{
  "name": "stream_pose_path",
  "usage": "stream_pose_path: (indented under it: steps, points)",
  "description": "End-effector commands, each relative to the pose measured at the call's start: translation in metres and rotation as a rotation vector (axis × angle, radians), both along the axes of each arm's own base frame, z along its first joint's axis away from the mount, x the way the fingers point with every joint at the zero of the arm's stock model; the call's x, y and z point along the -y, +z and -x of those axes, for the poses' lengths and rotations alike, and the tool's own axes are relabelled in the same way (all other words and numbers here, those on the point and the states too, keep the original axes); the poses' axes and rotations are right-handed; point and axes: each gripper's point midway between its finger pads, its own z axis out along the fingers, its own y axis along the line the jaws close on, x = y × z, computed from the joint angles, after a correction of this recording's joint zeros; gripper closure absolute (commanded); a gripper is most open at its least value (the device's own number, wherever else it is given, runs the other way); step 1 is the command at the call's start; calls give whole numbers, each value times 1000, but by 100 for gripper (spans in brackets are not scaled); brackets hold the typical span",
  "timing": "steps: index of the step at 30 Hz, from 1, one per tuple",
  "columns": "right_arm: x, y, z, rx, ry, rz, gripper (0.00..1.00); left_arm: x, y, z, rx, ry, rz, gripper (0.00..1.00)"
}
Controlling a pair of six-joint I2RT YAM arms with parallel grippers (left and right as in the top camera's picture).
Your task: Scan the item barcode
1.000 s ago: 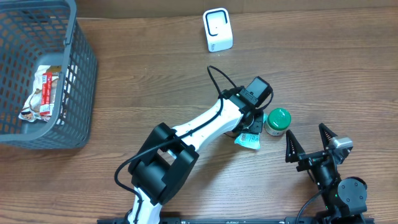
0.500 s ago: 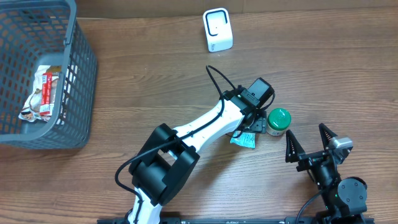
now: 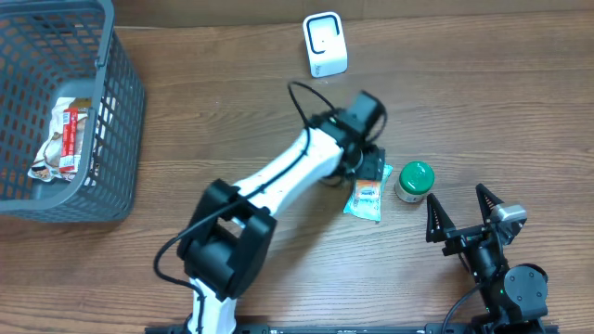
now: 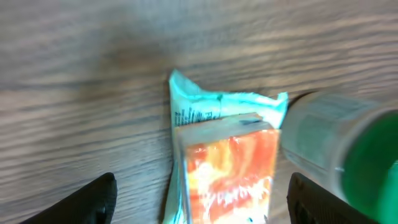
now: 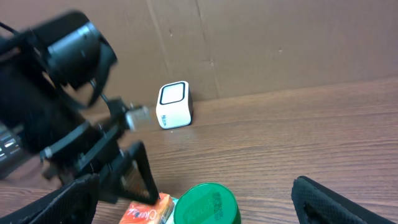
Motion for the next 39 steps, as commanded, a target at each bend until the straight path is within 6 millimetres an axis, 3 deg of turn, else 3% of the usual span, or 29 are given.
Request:
stream_pose_path:
  steps: [1, 4, 7, 10, 19, 23, 33, 37, 39]
  points:
    - [1, -2, 0, 4, -5, 0, 0, 8, 36, -2, 3, -98, 134, 23]
    - [1, -2, 0, 3, -5, 0, 0, 8, 36, 10, -35, -209, 191, 28]
    - [1, -2, 0, 4, -5, 0, 0, 9, 33, 19, -37, -303, 212, 43]
    - [1, -2, 0, 4, -5, 0, 0, 6, 21, 26, -60, -307, 205, 51]
    - [1, -2, 0, 3, -5, 0, 0, 8, -10, 34, -86, -246, 241, 53]
    - [1, -2, 0, 4, -5, 0, 0, 9, -14, 34, -86, -234, 244, 75]
    - [1, -2, 0, 4, -5, 0, 0, 11, -22, 38, -50, -251, 168, 73]
    - [1, -2, 0, 4, -5, 0, 0, 10, -24, 38, -41, -243, 143, 93]
    - [1, -2, 0, 4, -5, 0, 0, 10, -24, 37, -38, -243, 142, 96]
